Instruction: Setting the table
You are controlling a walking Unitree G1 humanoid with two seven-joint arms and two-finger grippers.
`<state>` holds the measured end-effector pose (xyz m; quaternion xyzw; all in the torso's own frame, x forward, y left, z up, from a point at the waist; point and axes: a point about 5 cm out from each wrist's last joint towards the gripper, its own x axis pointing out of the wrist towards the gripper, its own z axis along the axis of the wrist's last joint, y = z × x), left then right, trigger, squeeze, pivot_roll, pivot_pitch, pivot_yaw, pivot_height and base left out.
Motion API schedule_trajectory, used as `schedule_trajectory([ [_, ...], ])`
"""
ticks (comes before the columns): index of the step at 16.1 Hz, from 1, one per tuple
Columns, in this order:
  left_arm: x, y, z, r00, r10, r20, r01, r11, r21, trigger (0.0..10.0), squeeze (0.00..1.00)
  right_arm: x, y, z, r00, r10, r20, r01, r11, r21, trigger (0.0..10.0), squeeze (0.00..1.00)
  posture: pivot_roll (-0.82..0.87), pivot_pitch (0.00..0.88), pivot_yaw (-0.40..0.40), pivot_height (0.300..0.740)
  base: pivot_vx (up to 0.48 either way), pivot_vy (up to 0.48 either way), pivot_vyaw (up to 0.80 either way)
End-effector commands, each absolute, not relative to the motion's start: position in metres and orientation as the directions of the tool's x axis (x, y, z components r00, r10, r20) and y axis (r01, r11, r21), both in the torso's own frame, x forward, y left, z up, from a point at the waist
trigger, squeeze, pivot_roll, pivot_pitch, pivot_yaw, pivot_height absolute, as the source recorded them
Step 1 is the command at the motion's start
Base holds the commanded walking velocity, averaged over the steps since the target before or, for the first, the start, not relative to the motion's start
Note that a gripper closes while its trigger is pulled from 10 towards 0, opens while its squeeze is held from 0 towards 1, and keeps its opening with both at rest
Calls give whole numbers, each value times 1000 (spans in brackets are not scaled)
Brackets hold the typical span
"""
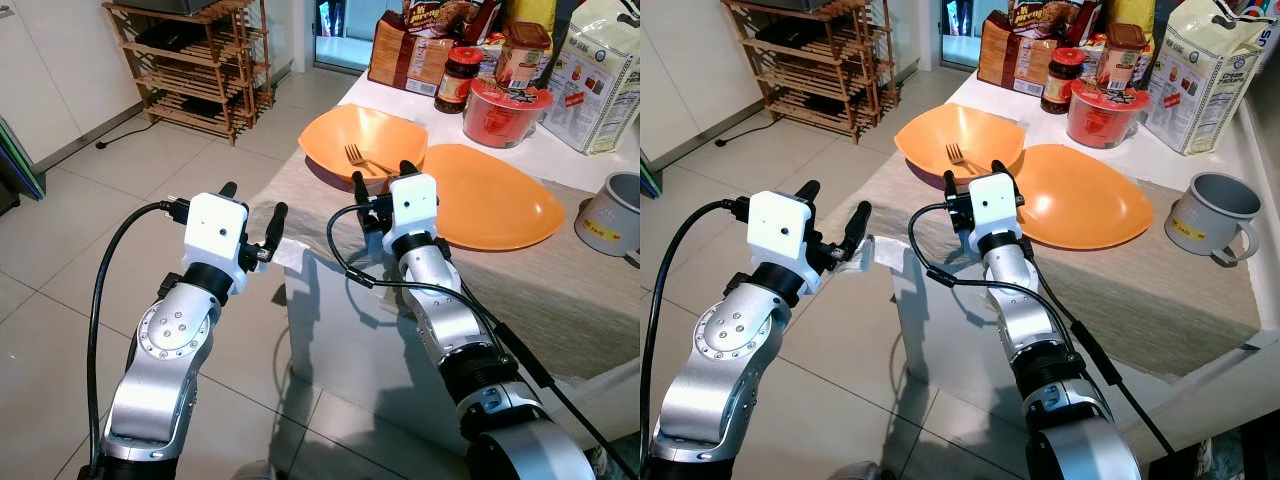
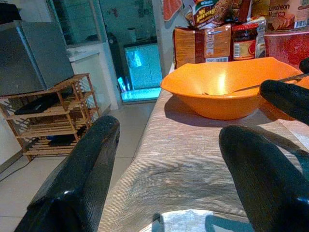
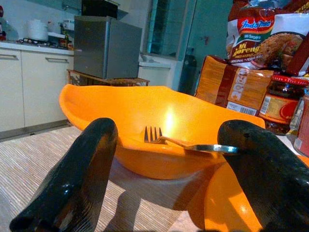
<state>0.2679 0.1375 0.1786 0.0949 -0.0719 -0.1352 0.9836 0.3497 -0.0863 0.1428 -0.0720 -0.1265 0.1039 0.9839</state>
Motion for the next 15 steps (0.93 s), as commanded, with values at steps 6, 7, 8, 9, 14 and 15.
schedule_trajectory([
  [6, 266, 139, 181, 955, -272, 117, 243, 945, 218, 10000, 0, 353, -86, 144, 949, 202, 242, -169, 974, -152, 10000, 0, 226, 54, -17, 740, 0, 0, 0],
  [7, 267, 139, 181, 955, -272, 117, 242, 945, 219, 10000, 0, 353, -86, 144, 949, 202, 242, -169, 974, -152, 8824, 0, 227, 54, -16, 740, 0, 0, 0],
  [8, 267, 139, 181, 955, -272, 117, 242, 945, 219, 10000, 0, 353, -86, 145, 950, 200, 242, -167, 974, -151, 3176, 0, 227, 54, -16, 740, 0, 0, 0],
  [9, 267, 139, 181, 955, -272, 116, 243, 945, 220, 10000, 0, 354, -87, 145, 950, 197, 243, -164, 975, -148, 0, 0, 227, 54, -16, 740, 0, 0, 0],
  [14, 267, 138, 182, 955, -274, 117, 244, 945, 219, 10000, 0, 354, -88, 146, 950, 190, 249, -158, 977, -141, 0, 0, 222, 56, -14, 740, 0, 0, 0],
  [15, 267, 138, 182, 954, -275, 117, 245, 944, 219, 10000, 0, 354, -88, 146, 950, 188, 250, -156, 978, -141, 0, 0, 221, 55, -13, 740, 0, 0, 0],
])
